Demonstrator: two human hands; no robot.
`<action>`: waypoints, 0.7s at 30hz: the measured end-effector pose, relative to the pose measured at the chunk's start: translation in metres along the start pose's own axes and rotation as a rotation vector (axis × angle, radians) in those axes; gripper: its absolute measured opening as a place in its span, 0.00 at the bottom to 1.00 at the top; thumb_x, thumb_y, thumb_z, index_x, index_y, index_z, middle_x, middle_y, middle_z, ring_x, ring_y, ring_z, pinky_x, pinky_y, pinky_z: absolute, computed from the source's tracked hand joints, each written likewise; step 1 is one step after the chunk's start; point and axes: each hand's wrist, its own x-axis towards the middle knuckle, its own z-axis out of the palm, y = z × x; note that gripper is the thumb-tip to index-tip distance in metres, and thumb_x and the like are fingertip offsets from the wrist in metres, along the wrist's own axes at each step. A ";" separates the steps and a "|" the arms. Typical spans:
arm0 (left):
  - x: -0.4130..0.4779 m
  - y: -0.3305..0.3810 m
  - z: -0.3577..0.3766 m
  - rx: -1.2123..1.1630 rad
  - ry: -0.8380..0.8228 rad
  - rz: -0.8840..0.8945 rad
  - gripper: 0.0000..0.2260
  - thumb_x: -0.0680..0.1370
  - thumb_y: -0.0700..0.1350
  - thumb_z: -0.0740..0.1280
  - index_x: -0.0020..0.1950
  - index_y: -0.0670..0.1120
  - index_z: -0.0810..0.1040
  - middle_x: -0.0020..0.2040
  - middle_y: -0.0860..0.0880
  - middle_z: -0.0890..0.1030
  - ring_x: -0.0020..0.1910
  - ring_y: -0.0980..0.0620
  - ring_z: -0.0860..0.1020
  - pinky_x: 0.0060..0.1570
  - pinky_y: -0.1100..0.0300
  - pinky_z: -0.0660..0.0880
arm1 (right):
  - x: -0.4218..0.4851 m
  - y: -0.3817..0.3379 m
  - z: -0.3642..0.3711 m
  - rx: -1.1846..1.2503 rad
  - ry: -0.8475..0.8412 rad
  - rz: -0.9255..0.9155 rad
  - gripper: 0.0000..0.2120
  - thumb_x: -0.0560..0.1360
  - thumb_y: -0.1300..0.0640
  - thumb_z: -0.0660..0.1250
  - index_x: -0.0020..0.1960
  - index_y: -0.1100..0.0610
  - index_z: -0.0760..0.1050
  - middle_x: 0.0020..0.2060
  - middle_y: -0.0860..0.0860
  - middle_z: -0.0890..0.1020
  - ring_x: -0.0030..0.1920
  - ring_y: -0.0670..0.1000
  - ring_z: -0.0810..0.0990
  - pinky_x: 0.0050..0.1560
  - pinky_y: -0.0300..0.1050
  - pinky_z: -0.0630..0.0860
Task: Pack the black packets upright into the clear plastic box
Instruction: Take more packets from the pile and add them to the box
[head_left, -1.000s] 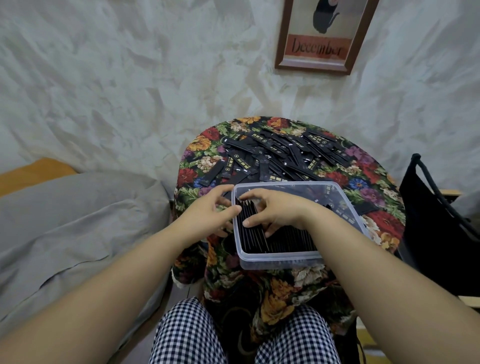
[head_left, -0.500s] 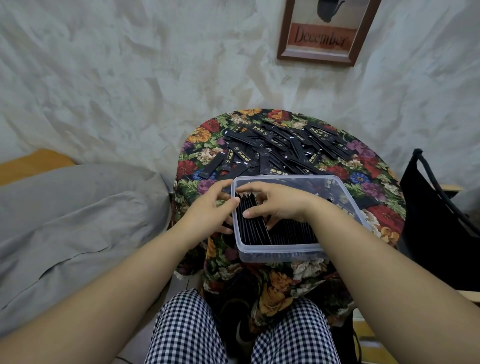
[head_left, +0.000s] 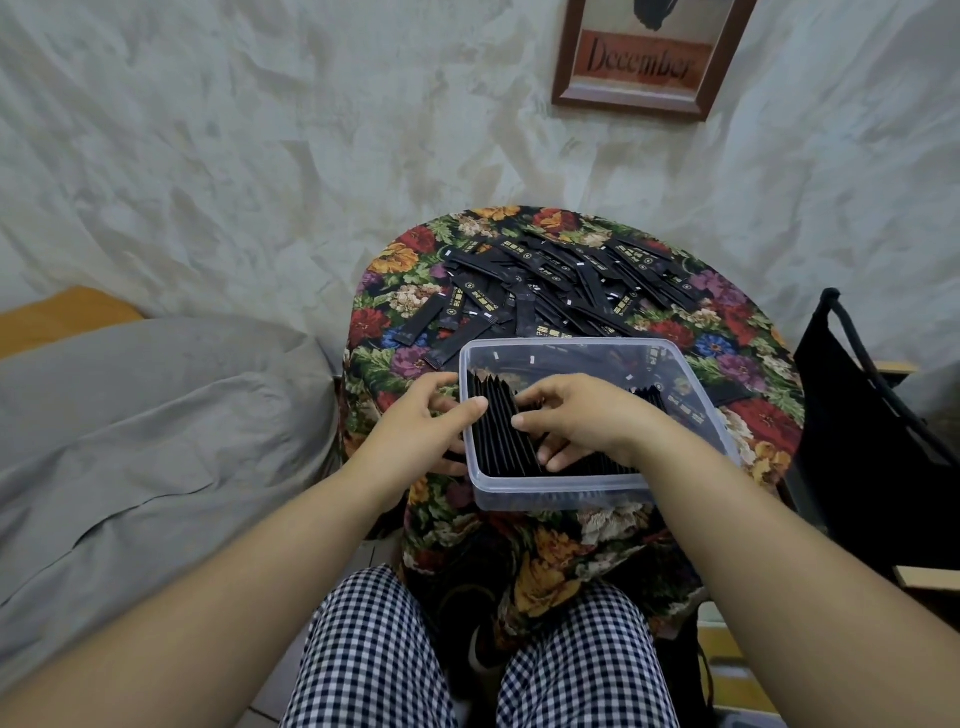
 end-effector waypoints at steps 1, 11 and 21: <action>0.000 0.001 0.001 -0.010 0.014 0.000 0.16 0.79 0.49 0.64 0.65 0.51 0.70 0.51 0.46 0.77 0.34 0.60 0.81 0.32 0.64 0.77 | 0.001 -0.001 0.003 0.017 0.011 0.006 0.19 0.77 0.61 0.67 0.67 0.60 0.69 0.40 0.56 0.77 0.27 0.49 0.77 0.29 0.39 0.78; 0.005 0.014 0.014 -0.037 0.095 0.011 0.10 0.80 0.41 0.61 0.60 0.46 0.75 0.38 0.48 0.76 0.30 0.57 0.80 0.32 0.57 0.80 | -0.010 -0.007 0.002 -0.181 0.012 0.043 0.29 0.72 0.54 0.73 0.69 0.52 0.67 0.44 0.51 0.80 0.34 0.48 0.83 0.33 0.39 0.77; 0.016 0.012 0.007 0.419 0.092 0.247 0.18 0.79 0.49 0.63 0.68 0.52 0.66 0.49 0.50 0.75 0.44 0.49 0.78 0.48 0.46 0.78 | -0.009 -0.008 -0.006 -0.189 0.050 0.059 0.32 0.69 0.52 0.75 0.69 0.53 0.67 0.43 0.47 0.78 0.37 0.48 0.83 0.39 0.39 0.77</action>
